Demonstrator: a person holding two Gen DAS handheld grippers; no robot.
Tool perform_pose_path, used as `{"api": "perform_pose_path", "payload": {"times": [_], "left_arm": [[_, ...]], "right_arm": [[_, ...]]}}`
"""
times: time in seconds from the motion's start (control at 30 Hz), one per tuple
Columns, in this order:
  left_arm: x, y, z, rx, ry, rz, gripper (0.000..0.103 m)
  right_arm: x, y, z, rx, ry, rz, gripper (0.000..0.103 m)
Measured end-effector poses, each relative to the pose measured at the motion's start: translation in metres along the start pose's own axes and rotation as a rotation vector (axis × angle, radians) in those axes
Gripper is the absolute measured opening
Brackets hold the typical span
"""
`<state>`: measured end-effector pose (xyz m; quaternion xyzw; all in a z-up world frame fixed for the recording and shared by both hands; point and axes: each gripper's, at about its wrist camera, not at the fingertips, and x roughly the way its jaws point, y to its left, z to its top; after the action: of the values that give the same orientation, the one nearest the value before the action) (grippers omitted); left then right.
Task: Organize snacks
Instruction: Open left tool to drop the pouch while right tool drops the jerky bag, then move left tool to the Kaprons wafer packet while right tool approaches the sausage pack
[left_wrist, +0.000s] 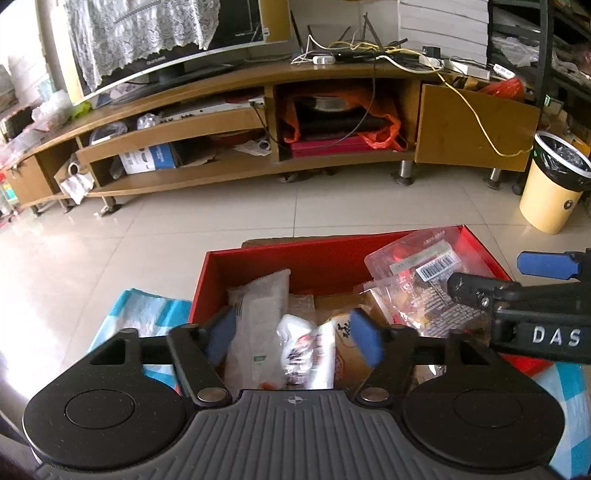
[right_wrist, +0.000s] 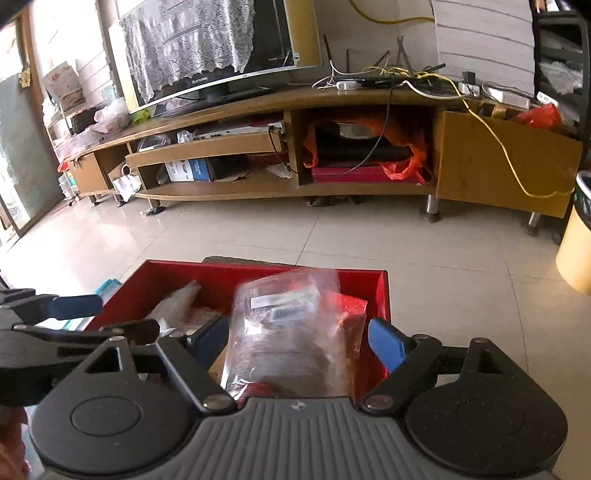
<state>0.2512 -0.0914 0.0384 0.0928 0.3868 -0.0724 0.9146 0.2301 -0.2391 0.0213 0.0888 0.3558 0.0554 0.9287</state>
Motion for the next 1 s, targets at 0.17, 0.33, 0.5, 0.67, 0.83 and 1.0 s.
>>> {"api": "perform_pose_path", "payload": {"times": [0.17, 0.33, 0.5, 0.67, 0.83, 1.0], "left_arm": [[-0.001, 0.003, -0.006, -0.011, 0.018, 0.000, 0.079], [-0.014, 0.012, -0.008, -0.026, 0.015, 0.010, 0.082], [-0.042, 0.029, -0.016, -0.018, -0.008, 0.019, 0.086], [-0.063, 0.055, -0.039, -0.006, 0.012, 0.052, 0.087], [-0.065, 0.080, -0.064, -0.048, 0.081, 0.062, 0.088], [-0.055, 0.095, -0.081, -0.128, 0.153, 0.063, 0.088]], "right_arm": [[-0.006, -0.006, 0.000, 0.017, -0.012, -0.019, 0.082], [-0.021, -0.003, -0.006, 0.024, -0.023, -0.025, 0.083], [-0.036, 0.014, -0.014, 0.007, -0.006, -0.007, 0.083], [-0.053, 0.036, -0.026, -0.030, 0.001, 0.022, 0.084], [-0.064, 0.058, -0.045, -0.054, 0.031, 0.052, 0.084], [-0.065, 0.077, -0.068, -0.088, 0.084, 0.077, 0.084]]}}
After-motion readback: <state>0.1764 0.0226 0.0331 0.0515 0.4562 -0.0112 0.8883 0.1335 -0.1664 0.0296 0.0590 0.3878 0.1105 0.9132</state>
